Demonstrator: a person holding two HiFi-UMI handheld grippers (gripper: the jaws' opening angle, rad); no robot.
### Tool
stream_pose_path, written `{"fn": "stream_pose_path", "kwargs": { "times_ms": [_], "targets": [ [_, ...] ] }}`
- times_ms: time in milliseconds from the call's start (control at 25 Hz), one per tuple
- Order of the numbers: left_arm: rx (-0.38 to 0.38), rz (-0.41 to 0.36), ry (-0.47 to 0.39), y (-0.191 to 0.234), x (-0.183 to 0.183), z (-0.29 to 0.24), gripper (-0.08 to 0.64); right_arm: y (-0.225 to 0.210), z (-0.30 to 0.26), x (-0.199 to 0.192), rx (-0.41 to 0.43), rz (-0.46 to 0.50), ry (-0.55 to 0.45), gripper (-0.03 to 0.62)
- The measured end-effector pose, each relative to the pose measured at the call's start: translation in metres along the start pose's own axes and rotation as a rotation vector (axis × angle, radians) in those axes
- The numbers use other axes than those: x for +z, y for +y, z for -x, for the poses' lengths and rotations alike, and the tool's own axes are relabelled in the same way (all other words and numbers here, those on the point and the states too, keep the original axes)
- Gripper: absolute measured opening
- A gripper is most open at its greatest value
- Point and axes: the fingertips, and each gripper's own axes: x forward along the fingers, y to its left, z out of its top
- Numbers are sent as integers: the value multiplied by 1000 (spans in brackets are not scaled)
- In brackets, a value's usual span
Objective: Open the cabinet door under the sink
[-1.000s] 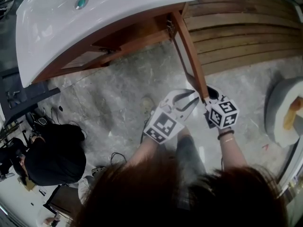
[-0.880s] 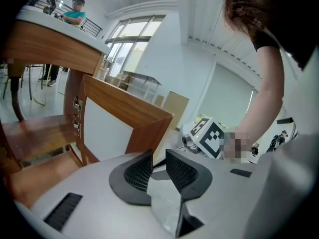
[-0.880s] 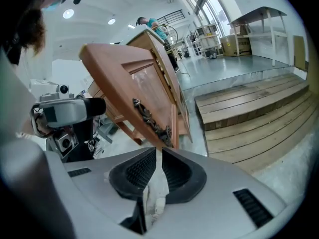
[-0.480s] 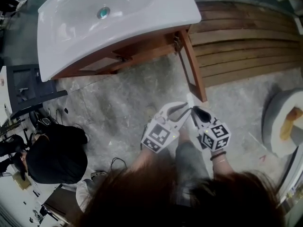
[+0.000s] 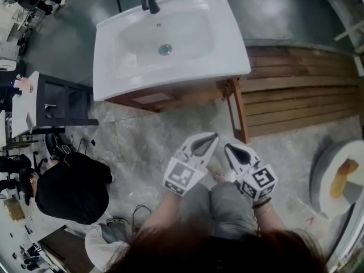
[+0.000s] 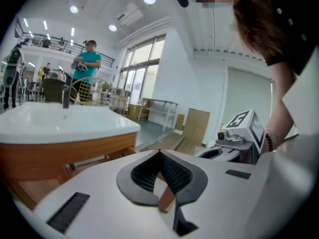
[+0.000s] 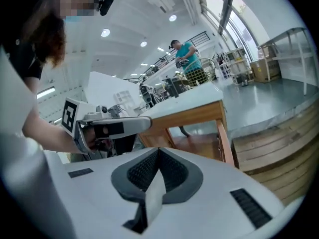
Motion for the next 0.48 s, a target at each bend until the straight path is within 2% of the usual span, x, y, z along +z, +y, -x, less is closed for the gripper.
{"fn": "stream_pose_path", "kwargs": {
  "times_ms": [120, 320, 480],
  "targets": [
    [61, -24, -38, 15, 40, 26, 9, 15, 2, 52, 26, 40, -52, 10],
    [123, -73, -46, 31, 84, 60, 9, 54, -2, 134, 71, 150, -134, 8],
    [196, -17, -98, 45, 118, 90, 9, 86, -2, 190, 84, 232, -195, 9]
  ]
}}
